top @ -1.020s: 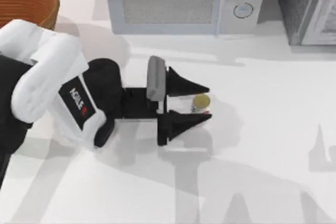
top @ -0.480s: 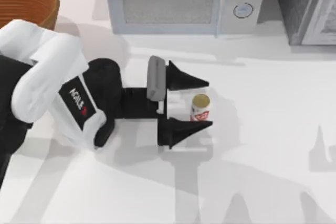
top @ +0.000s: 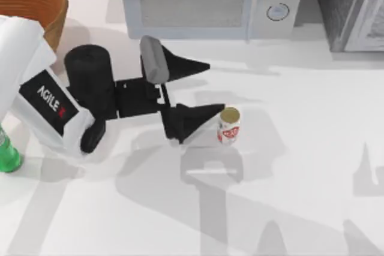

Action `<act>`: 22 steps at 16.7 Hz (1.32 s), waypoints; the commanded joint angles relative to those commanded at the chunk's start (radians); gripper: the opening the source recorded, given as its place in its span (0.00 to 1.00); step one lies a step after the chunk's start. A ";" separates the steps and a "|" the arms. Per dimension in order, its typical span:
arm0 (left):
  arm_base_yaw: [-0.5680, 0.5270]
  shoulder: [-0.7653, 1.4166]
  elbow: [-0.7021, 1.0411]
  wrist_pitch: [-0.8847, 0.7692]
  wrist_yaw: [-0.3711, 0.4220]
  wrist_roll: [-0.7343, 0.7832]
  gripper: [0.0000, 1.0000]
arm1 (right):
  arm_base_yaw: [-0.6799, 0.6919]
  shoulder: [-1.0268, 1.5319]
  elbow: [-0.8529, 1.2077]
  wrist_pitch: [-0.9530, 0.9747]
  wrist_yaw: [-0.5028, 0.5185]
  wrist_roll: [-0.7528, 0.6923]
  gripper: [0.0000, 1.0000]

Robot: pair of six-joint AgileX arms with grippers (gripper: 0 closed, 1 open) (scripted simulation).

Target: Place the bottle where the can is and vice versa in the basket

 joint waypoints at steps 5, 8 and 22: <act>0.107 -0.468 -0.205 -0.282 -0.234 0.004 1.00 | 0.000 0.000 0.000 0.000 0.000 0.000 1.00; 0.171 -0.838 -0.351 -0.477 -0.396 0.008 1.00 | 0.000 0.000 0.000 0.000 0.000 0.000 1.00; 0.340 -2.233 -0.933 -1.190 -1.006 -0.010 1.00 | 0.000 0.000 0.000 0.000 0.000 0.000 1.00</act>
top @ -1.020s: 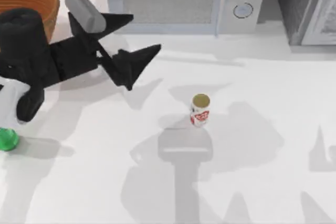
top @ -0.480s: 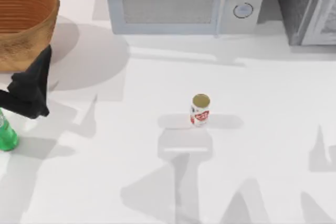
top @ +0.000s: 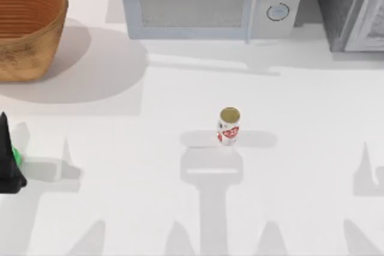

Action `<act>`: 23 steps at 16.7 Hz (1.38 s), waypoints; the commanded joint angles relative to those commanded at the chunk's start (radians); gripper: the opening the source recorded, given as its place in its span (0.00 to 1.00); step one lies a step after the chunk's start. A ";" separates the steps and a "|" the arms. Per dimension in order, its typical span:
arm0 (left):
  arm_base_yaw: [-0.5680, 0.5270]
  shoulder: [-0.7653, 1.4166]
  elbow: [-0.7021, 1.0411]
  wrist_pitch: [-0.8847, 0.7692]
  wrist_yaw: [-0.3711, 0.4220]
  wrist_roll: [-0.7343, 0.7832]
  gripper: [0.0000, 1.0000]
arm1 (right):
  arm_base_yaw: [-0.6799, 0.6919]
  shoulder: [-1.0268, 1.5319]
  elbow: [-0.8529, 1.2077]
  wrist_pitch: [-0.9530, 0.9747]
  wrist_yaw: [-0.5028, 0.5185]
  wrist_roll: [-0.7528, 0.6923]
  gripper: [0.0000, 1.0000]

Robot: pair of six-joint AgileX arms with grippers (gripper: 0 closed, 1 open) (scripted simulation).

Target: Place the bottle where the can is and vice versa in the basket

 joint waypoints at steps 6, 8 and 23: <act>0.006 -0.067 -0.036 -0.040 -0.036 -0.003 1.00 | 0.000 0.000 0.000 0.000 0.000 0.000 1.00; 0.003 -0.063 -0.033 -0.038 -0.035 -0.003 1.00 | 0.000 0.000 0.000 0.000 0.000 0.000 1.00; 0.161 0.823 -0.096 0.725 0.108 0.058 1.00 | 0.000 0.000 0.000 0.000 0.000 0.000 1.00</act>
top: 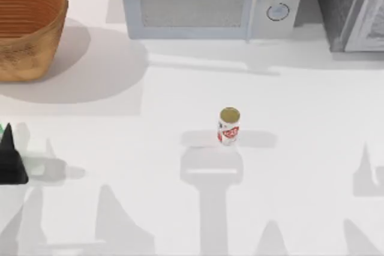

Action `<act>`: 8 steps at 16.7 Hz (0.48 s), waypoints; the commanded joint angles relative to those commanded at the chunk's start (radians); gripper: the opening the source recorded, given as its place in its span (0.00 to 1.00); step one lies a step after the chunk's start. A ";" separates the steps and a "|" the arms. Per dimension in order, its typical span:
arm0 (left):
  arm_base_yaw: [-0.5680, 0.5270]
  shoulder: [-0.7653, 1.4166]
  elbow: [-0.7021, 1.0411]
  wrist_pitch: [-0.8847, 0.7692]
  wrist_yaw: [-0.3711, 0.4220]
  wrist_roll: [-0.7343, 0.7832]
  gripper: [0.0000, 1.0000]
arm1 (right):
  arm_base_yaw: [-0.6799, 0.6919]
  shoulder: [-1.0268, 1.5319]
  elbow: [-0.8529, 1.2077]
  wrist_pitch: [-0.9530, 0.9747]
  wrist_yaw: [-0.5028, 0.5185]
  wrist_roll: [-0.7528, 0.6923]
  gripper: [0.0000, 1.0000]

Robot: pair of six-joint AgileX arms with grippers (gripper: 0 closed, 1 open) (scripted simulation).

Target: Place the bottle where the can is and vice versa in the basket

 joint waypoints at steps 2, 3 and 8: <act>0.022 0.163 -0.009 0.135 0.029 0.010 1.00 | 0.000 0.000 0.000 0.000 0.000 0.000 1.00; 0.032 0.237 -0.014 0.196 0.043 0.014 1.00 | 0.000 0.000 0.000 0.000 0.000 0.000 1.00; 0.067 0.489 -0.034 0.405 0.091 0.026 1.00 | 0.000 0.000 0.000 0.000 0.000 0.000 1.00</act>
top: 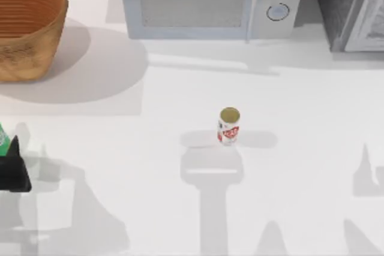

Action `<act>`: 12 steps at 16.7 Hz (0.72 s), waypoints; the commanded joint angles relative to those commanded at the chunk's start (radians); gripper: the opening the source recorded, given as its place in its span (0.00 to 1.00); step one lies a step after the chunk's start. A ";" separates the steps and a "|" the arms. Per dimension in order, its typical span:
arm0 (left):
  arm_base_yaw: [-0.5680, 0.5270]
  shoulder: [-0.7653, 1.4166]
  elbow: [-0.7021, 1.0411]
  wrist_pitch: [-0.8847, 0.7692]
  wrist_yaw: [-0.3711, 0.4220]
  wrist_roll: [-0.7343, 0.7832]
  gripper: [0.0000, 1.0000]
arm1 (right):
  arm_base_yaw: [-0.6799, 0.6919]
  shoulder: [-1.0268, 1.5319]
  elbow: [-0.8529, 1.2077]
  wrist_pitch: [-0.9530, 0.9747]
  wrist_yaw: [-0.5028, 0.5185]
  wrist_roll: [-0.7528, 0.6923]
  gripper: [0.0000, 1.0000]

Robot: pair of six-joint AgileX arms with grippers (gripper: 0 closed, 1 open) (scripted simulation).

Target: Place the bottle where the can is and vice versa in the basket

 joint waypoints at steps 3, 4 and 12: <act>0.005 0.034 -0.003 0.027 0.007 0.001 1.00 | 0.000 0.000 0.000 0.000 0.000 0.000 1.00; 0.005 0.034 -0.003 0.027 0.007 0.001 1.00 | 0.000 0.000 0.000 0.000 0.000 0.000 1.00; -0.017 0.166 0.073 0.084 -0.012 -0.005 1.00 | 0.000 0.000 0.000 0.000 0.000 0.000 1.00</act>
